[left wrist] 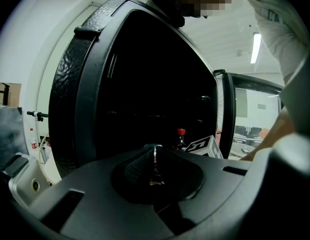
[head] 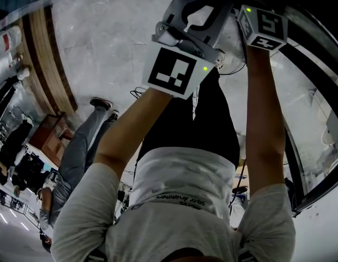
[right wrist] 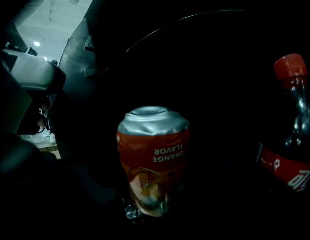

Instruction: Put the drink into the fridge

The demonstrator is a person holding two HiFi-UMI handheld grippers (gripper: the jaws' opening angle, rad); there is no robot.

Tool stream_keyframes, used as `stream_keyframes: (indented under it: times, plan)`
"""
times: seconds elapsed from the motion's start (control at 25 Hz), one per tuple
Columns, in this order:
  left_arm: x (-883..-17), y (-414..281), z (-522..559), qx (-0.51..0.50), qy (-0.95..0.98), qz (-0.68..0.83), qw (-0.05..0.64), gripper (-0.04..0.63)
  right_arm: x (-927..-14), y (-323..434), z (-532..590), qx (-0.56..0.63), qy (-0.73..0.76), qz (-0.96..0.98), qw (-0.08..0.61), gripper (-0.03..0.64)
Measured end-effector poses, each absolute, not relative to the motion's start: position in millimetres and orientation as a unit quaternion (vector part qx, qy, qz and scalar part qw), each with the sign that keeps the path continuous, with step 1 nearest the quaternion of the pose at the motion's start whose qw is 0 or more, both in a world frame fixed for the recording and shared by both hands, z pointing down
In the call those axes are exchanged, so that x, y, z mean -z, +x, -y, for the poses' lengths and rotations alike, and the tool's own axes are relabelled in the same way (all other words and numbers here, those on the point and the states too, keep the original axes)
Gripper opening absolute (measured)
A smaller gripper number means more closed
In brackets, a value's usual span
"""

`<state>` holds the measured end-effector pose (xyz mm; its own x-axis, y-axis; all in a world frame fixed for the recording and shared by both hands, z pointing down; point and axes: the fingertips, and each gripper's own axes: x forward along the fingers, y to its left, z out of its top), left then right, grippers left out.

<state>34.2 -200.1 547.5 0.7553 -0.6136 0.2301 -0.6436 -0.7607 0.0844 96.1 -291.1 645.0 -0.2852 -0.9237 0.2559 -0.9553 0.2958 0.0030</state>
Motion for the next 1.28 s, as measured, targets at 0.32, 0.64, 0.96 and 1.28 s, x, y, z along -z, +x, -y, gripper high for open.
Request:
stream_keyframes:
  times: [0.32, 0.64, 0.96, 1.28]
  plan:
    - [-543.3, 35.0, 203.0, -0.097, 0.931, 0.342, 0.079, 0.028, -649.0, 100.4, 289.5, -0.092, 0.587, 0.794, 0.128, 0.365]
    - [-542.1, 33.1, 202.4, -0.097, 0.93, 0.346, 0.08, 0.029, -654.5, 105.7, 279.9, -0.114, 0.589, 0.79, 0.124, 0.402]
    - [-535.4, 39.2, 200.6, -0.1, 0.931, 0.342, 0.075, 0.029, -651.1, 111.7, 255.3, -0.145, 0.591, 0.784, 0.124, 0.408]
    - [-526.1, 32.7, 190.3, -0.103, 0.929, 0.346, 0.082, 0.029, -634.2, 122.0, 222.7, -0.161, 0.589, 0.78, 0.133, 0.32]
